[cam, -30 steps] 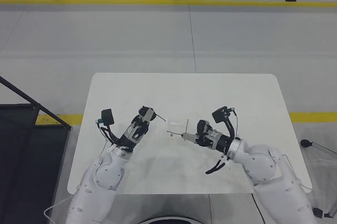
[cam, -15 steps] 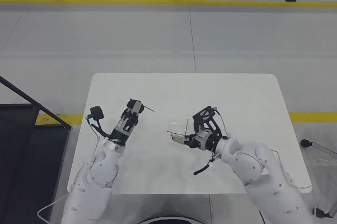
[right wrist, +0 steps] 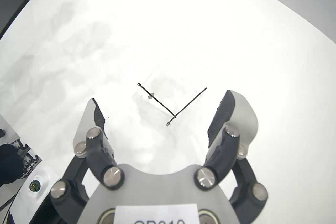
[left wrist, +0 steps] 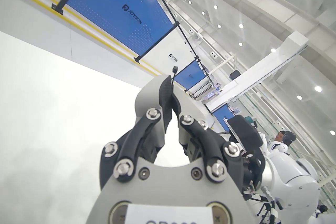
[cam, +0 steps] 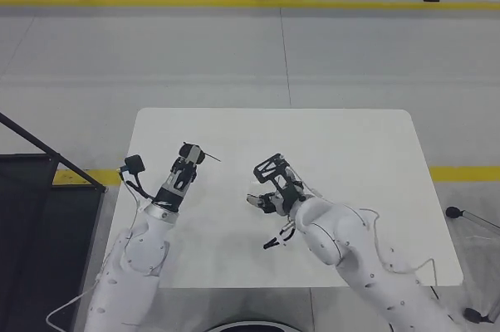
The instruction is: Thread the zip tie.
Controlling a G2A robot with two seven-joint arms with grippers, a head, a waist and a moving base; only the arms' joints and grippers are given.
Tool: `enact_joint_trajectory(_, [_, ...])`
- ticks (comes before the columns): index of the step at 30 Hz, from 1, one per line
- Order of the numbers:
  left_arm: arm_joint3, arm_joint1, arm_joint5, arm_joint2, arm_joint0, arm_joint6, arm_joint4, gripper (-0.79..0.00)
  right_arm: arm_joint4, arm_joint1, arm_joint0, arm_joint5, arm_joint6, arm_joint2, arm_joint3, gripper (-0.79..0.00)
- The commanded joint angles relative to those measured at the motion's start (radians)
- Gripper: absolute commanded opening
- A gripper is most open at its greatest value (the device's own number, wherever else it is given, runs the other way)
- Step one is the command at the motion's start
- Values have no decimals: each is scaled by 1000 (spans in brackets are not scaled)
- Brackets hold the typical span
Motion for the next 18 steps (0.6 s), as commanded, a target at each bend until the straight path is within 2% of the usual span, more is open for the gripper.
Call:
enact_joint_trajectory(1, [0,0,0,0,0,0,0,-785,-25,-1,-4,-11,-8,-8,11,0])
enact_joint_trajectory(5, [0,0,0,0,0,0,0,-785,-147,-22,39,28,53,-84,37,0])
enact_joint_trajectory(10, [0,0,0,0,0,0,0,-785,-263,-84,149,84,161,-223,110,0])
enact_joint_trajectory(16, [0,0,0,0,0,0,0,-785,-273,-163,252,86,240,-320,224,0])
enact_joint_trajectory(18, [0,0,0,0,0,0,0,-785,-267,-180,266,78,250,-331,266,-52])
